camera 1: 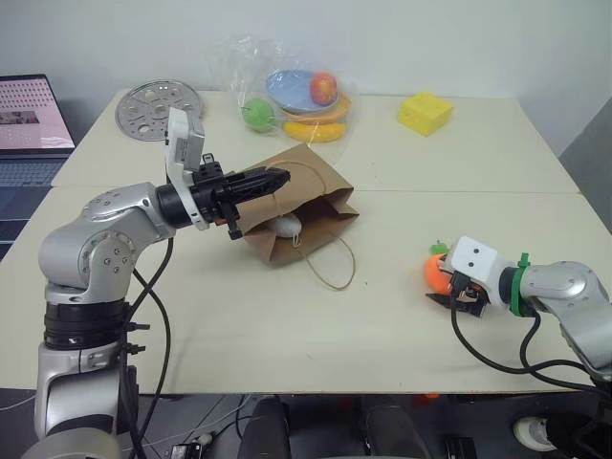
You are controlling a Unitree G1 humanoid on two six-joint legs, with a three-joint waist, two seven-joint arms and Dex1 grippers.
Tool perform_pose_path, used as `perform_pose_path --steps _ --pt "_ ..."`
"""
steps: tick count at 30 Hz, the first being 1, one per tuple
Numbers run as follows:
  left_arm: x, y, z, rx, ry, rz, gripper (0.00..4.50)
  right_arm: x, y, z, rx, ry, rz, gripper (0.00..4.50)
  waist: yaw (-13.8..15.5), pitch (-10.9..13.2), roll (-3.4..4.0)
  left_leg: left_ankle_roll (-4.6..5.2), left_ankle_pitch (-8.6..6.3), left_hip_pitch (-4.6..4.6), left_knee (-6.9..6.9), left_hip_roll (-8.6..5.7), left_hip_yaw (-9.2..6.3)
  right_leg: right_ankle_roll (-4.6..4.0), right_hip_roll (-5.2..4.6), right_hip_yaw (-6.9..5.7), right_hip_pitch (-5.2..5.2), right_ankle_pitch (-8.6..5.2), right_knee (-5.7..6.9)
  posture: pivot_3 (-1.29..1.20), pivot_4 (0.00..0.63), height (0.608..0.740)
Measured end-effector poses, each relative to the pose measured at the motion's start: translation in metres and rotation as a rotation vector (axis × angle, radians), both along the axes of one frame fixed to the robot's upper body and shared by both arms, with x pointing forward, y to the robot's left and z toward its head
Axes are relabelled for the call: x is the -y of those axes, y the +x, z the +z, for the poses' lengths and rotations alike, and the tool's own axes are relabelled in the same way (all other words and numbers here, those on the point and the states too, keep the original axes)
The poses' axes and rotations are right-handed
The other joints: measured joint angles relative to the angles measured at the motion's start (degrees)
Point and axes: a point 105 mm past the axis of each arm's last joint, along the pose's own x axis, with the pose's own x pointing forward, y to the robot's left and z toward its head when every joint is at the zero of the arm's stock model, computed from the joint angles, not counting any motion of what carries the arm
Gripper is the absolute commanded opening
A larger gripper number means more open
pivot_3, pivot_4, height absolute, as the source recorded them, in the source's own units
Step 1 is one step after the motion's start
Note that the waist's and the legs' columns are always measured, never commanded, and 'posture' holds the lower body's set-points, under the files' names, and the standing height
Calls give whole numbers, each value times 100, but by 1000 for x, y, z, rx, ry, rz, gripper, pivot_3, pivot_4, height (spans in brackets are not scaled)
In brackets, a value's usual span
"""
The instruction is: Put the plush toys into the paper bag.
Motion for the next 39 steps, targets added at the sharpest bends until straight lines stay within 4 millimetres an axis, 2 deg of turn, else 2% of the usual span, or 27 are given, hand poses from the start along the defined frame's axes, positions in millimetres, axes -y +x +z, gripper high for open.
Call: perform_pose_path --steps 4,7,10,12,15,18,21,24,31,35,39 --pt "0 0 0 0 2 2 0 -1 2 1 19 -3 5 1441 7 0 0 0 0 0 -1 0 -3 -10 0 -3 0 7 1 0 150 740" --pt "0 -1 0 4 4 2 0 0 3 4 46 -35 28 548 7 0 0 0 0 0 -1 0 -3 -10 0 -3 1 7 1 0 150 740" --pt "1 -2 1 11 6 -3 0 -9 4 10 50 -3 54 208 -7 0 0 0 0 1 0 1 -2 -10 1 -1 1 7 1 0 150 740" --pt "2 -4 1 2 4 -12 0 -32 2 23 46 84 122 208 -37 0 1 0 0 1 0 4 -2 -10 3 -1 -1 7 6 0 150 740" --pt "2 -6 2 0 12 -21 0 -75 -7 55 72 217 264 208 -40 0 0 0 0 2 -3 5 -12 -10 5 -9 0 7 7 0 150 740" --pt "0 -7 3 0 26 -25 0 -101 -6 73 85 331 303 208 -21 0 0 0 0 0 -3 3 -13 -11 3 -12 0 8 6 0 150 740" --pt "2 -8 8 5 15 -42 0 -140 4 80 99 420 342 208 -27 0 -1 -1 1 0 -2 5 -15 -12 4 -15 -2 8 8 0 150 740" --pt "5 -11 17 28 7 -61 0 -172 16 70 84 449 355 208 -27 0 -1 -1 1 -2 -4 2 -14 -12 1 -16 -3 8 8 0 150 740" --pt "3 -13 19 4 -15 -67 0 -199 61 68 262 424 256 207 -10 0 -1 -1 0 -6 -10 4 -20 -13 1 -23 -15 9 24 0 150 740" --pt "2 -15 18 -3 -18 -67 0 -201 79 63 359 362 214 207 5 0 -1 -1 0 -7 -10 2 -24 -13 0 -27 -16 9 32 0 150 740" --pt "3 -16 18 -10 -19 -75 0 -206 85 62 423 314 230 1561 -9 0 -1 -1 0 -5 -9 3 -24 -13 1 -27 -17 9 39 0 150 740"
